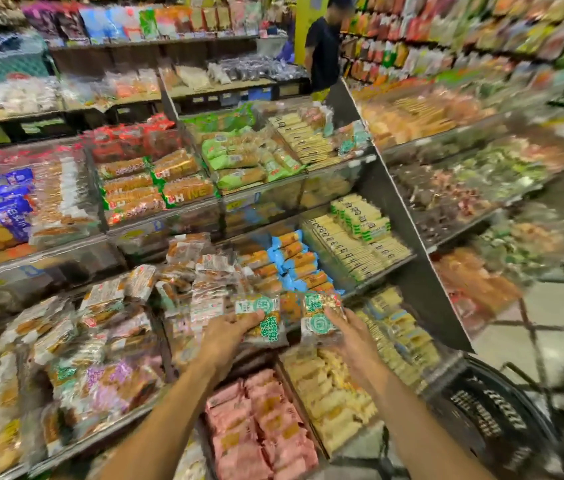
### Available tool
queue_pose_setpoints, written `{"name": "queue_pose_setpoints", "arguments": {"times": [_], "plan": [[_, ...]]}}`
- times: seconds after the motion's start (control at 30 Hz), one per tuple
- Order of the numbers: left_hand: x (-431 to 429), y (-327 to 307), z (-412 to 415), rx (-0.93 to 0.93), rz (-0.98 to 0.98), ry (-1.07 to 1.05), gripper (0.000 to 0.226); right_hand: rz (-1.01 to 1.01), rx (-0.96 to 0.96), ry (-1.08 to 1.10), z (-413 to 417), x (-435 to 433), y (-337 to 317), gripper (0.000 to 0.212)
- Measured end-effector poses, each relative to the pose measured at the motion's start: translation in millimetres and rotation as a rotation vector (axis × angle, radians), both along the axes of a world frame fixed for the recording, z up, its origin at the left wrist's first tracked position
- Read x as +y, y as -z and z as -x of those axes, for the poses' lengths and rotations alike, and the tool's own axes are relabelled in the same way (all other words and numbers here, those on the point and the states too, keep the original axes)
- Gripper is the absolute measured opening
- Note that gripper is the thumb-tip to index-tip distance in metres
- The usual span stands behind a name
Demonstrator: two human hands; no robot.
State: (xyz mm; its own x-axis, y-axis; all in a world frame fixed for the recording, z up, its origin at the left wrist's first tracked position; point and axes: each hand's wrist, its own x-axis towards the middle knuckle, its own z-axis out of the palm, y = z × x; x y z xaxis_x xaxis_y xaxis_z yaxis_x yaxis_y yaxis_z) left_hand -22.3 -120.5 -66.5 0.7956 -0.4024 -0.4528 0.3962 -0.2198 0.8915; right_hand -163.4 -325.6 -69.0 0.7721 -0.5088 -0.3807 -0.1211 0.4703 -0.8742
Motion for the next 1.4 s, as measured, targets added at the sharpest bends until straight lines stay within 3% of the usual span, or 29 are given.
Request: {"name": "queue_pose_setpoints", "arguments": {"times": [0.07,0.13,0.17,0.27,0.33,0.4,0.47,0.5,0.63,0.67,0.77,0.8,0.87,0.93,1.03,1.13,1.2,1.27,1.3,1.33,1.4], "plan": [[-33,-6,22,-0.042,-0.017,0.059,0.04,-0.003,-0.014,0.044,28,-25,4,0.066],[-66,-5,41,-0.049,-0.039,0.103,0.048,0.014,0.006,0.1,55,-51,13,0.086],[-82,-3,49,-0.018,-0.025,0.118,0.054,-0.001,0.011,0.126,69,-63,11,0.085],[-131,0,76,-0.006,-0.028,0.184,0.057,-0.058,-0.013,0.23,108,-97,14,0.055],[-162,-4,99,0.007,-0.026,0.248,0.069,-0.025,-0.041,0.26,135,-120,16,0.076],[-193,-3,118,0.034,0.017,0.322,0.066,0.008,-0.028,0.309,162,-140,22,0.103],[-223,-1,136,0.012,0.021,0.374,0.04,0.022,-0.023,0.37,189,-158,28,0.105],[-237,-2,144,0.005,0.004,0.408,0.039,0.021,-0.018,0.397,200,-166,29,0.103],[-297,11,163,-0.007,-0.041,0.548,0.073,0.043,0.041,0.525,243,-200,43,0.12],[-313,19,165,-0.008,-0.051,0.581,0.082,0.028,0.042,0.546,251,-208,46,0.114],[-361,42,174,0.007,-0.082,0.665,0.101,-0.017,0.081,0.605,272,-234,51,0.066],[-377,43,180,0.017,-0.101,0.694,0.096,-0.054,0.097,0.643,280,-244,58,0.063],[-409,43,194,-0.024,-0.113,0.725,0.063,-0.088,0.139,0.698,292,-263,65,0.059],[-440,49,208,-0.01,-0.115,0.734,0.035,-0.085,0.174,0.753,304,-283,80,0.073],[-483,65,223,0.032,-0.108,0.822,0.03,-0.083,0.222,0.847,329,-317,129,0.103],[-524,86,238,0.078,-0.094,0.904,0.017,-0.115,0.249,0.936,349,-333,151,0.09],[-545,109,247,0.115,-0.104,0.943,0.025,-0.124,0.258,0.97,351,-334,134,0.064],[-561,134,250,0.169,-0.103,0.982,0.079,-0.146,0.292,0.99,360,-341,142,0.043],[-567,146,252,0.182,-0.107,0.982,0.091,-0.156,0.31,1.004,365,-345,149,0.036],[-571,148,254,0.208,-0.125,0.986,0.079,-0.165,0.309,1.028,368,-347,151,0.033],[-580,158,264,0.197,-0.169,1.038,0.032,-0.216,0.283,1.066,376,-350,164,0.031]]}}
